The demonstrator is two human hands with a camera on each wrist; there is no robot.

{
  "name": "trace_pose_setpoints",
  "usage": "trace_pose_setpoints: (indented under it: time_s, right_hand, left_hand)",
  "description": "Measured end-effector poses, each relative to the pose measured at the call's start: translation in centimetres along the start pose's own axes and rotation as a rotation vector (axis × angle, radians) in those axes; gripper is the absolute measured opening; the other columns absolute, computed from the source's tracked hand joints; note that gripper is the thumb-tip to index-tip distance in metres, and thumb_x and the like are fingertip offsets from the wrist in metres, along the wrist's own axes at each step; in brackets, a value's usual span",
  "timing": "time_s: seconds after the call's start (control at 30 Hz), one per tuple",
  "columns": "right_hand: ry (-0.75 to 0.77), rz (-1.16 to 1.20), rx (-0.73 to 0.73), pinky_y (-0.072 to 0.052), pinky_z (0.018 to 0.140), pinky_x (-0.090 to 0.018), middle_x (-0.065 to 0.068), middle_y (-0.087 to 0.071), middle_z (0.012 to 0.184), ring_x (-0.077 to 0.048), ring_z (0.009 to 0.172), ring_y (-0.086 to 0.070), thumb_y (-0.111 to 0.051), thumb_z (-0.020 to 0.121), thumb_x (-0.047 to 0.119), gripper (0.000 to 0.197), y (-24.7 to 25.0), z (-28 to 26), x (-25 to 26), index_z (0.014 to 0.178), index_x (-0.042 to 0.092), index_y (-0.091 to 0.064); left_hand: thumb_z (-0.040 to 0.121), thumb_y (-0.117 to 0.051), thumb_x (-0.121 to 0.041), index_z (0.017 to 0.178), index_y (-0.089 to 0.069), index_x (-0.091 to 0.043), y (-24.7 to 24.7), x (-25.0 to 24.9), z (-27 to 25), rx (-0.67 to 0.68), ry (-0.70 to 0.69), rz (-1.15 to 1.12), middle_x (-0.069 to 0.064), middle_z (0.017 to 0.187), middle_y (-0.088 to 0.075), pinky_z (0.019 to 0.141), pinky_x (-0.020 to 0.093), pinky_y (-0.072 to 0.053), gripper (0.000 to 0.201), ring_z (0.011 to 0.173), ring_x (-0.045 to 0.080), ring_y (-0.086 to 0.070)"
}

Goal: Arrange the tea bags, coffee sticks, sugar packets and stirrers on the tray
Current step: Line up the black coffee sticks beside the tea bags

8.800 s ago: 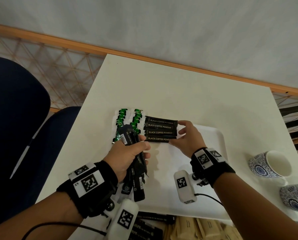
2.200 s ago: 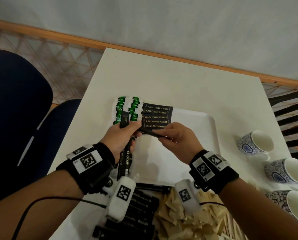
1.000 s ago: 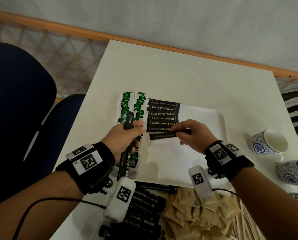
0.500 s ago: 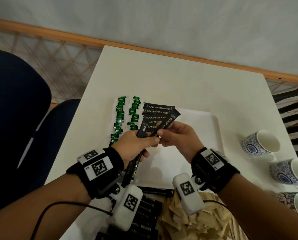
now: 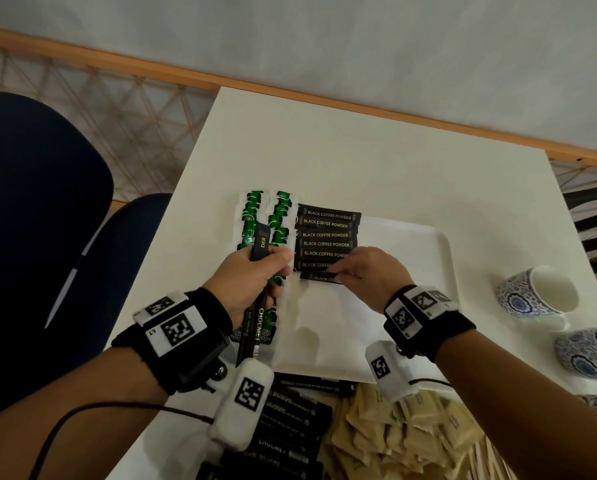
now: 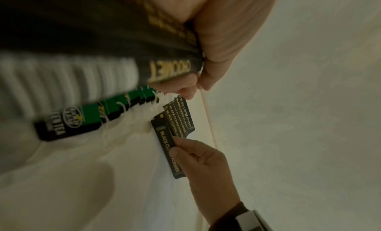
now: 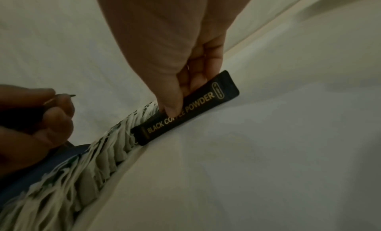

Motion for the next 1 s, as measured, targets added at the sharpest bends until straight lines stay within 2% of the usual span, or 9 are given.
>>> trace_pose_setpoints:
  time_s: [0.1, 0.27, 0.37, 0.47, 0.57, 0.67, 0.8, 1.0]
  right_hand:
    - [0.044, -0.006, -0.03, -0.041, 0.079, -0.026, -0.001, -0.066, 0.098, -0.023, 0.098, -0.058, -0.064, 0.086, 0.019, 0.02, 0.1, 0.8, 0.7, 0.103, 0.023, -0.074]
    - [0.01, -0.015, -0.019, -0.044, 0.081, -0.029, 0.001, -0.064, 0.097, -0.021, 0.098, -0.057, -0.063, 0.084, 0.02, 0.021, 0.3, 1.8, 1.0, 0.103, 0.025, -0.072]
    - [-0.004, 0.005, -0.037, -0.04, 0.078, -0.025, 0.004, -0.059, 0.094, -0.02, 0.098, -0.055, -0.063, 0.085, 0.02, 0.022, 0.2, 1.9, 1.0, 0.105, 0.023, -0.069]
    - [-0.031, 0.046, -0.093, -0.042, 0.079, -0.027, 0.007, -0.05, 0.097, -0.018, 0.098, -0.053, -0.065, 0.084, 0.025, 0.024, -0.1, 1.5, 0.6, 0.108, 0.023, -0.065]
    - [-0.089, 0.108, -0.127, -0.042, 0.086, -0.028, 0.008, -0.046, 0.108, -0.012, 0.105, -0.045, -0.072, 0.078, 0.034, 0.042, 0.2, 0.8, -0.3, 0.117, 0.026, -0.057]
    - [-0.106, 0.096, -0.049, -0.04, 0.093, -0.029, 0.005, -0.045, 0.119, -0.014, 0.113, -0.04, -0.077, 0.072, 0.035, 0.06, 0.5, -0.1, -1.0, 0.126, 0.028, -0.05]
    - [-0.086, 0.08, -0.039, -0.038, 0.092, -0.026, 0.004, -0.049, 0.118, -0.017, 0.116, -0.042, -0.074, 0.077, 0.027, 0.041, 0.3, -0.7, -1.4, 0.116, 0.027, -0.061]
    - [-0.037, -0.002, -0.022, -0.04, 0.087, -0.025, 0.006, -0.053, 0.114, -0.015, 0.111, -0.044, -0.068, 0.083, 0.029, 0.024, -0.4, -0.1, -0.5, 0.107, 0.028, -0.067]
  left_hand:
    - [0.092, -0.061, -0.022, 0.091, -0.062, -0.015, -0.1, 0.2, 0.0, -0.002, 0.006, 0.003, 0.003, 0.08, -0.061, 0.038, 0.021, -0.038, 0.008, 0.045, 0.01, -0.047]
    - [0.092, -0.061, -0.023, 0.09, -0.061, -0.015, -0.1, 0.1, 0.1, 0.001, 0.007, 0.002, 0.004, 0.081, -0.06, 0.039, 0.021, -0.039, 0.008, 0.045, 0.01, -0.047]
    - [0.092, -0.061, -0.024, 0.092, -0.061, -0.015, 0.1, 0.2, 0.2, 0.004, 0.007, 0.002, 0.004, 0.082, -0.061, 0.04, 0.022, -0.039, 0.009, 0.046, 0.011, -0.047]
    - [0.092, -0.061, -0.024, 0.093, -0.061, -0.014, 0.1, 0.3, 0.3, 0.0, 0.009, 0.0, 0.004, 0.081, -0.061, 0.04, 0.022, -0.039, 0.01, 0.046, 0.011, -0.047]
    - [0.091, -0.061, -0.024, 0.092, -0.061, -0.015, 0.1, 0.4, 0.3, -0.001, 0.015, -0.005, 0.003, 0.08, -0.061, 0.039, 0.021, -0.039, 0.009, 0.045, 0.01, -0.047]
    - [0.092, -0.061, -0.022, 0.09, -0.06, -0.015, -0.1, 0.4, 0.2, 0.002, 0.02, -0.012, 0.003, 0.079, -0.061, 0.039, 0.02, -0.039, 0.007, 0.045, 0.011, -0.047]
    - [0.092, -0.061, -0.021, 0.088, -0.061, -0.016, -0.3, 0.4, 0.2, 0.013, 0.023, -0.013, 0.005, 0.079, -0.061, 0.039, 0.02, -0.039, 0.007, 0.044, 0.011, -0.047]
    - [0.091, -0.062, -0.022, 0.089, -0.06, -0.016, -0.1, 0.6, 0.2, 0.013, 0.033, -0.014, 0.005, 0.081, -0.062, 0.039, 0.022, -0.039, 0.007, 0.046, 0.012, -0.047]
Point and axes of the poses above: each hand's wrist, its own z-axis towards the middle knuckle, its own y-axis out of the back of the hand, x = y × z, the point moved 2 cm from there along z, towards the middle knuckle
